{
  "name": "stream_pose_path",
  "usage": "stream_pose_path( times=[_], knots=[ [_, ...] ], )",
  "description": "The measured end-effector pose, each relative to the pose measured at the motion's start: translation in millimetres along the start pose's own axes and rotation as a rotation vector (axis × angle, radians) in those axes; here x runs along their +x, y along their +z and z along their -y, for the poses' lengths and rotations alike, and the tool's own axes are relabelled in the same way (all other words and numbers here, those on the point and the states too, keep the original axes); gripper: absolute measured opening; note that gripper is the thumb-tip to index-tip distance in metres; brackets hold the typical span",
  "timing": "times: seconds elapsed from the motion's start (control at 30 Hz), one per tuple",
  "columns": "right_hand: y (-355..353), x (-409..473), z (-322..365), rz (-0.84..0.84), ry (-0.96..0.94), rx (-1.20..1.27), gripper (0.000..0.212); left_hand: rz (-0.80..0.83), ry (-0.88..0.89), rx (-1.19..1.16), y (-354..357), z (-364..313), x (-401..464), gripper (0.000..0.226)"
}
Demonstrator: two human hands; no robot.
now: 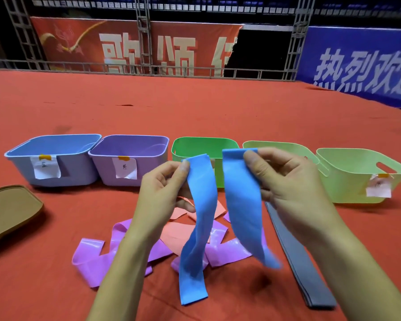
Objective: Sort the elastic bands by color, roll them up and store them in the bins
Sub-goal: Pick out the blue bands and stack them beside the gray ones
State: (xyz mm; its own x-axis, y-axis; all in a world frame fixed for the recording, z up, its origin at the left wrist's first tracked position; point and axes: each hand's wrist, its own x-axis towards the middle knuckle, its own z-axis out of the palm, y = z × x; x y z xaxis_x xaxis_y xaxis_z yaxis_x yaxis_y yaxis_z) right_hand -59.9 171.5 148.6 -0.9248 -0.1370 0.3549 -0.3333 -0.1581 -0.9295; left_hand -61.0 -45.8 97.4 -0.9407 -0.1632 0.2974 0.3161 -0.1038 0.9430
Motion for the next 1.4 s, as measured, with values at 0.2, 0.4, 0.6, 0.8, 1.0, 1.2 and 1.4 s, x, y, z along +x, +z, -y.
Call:
stream_pose_path(
  times=[0.2, 0.4, 0.6, 0.8, 1.0, 1.2, 1.4],
  knots=[
    [8.0, -4.8, -33.5, -0.036, 0.032, -0.021, 0.016, 0.131, -0.038, -0.034, 24.7, 7.2, -8.2, 0.034],
    [-5.3, -10.6, -55.3, -0.193, -0.019, -0.009, 0.030, 0.271, -0.080, 0.023, 36.6, 17.6, -11.8, 0.037],
    [-12.6, -16.2, -60.4, -0.204, -0.051, -0.007, 0.025, 0.296, -0.042, 0.037, 41.9, 26.0, -13.0, 0.042],
    [-18.2, -17.6, -64.3, -0.172, -0.028, -0.028, 0.026, 0.310, -0.031, 0.037, 44.7, 30.4, -13.5, 0.040],
    [-17.8, -17.2, -65.9, -0.170, -0.039, -0.030, 0.023, 0.274, 0.004, 0.078, 45.0, 30.9, -14.0, 0.040],
    [-17.5, -17.0, -66.4, -0.187, -0.023, -0.026, 0.026, 0.271, 0.042, 0.122, 45.2, 29.4, -14.8, 0.038],
    [-13.7, -19.1, -65.5, -0.187, 0.006, -0.016, 0.024, 0.200, 0.140, 0.211, 49.3, 26.4, -17.2, 0.025]
  ],
)
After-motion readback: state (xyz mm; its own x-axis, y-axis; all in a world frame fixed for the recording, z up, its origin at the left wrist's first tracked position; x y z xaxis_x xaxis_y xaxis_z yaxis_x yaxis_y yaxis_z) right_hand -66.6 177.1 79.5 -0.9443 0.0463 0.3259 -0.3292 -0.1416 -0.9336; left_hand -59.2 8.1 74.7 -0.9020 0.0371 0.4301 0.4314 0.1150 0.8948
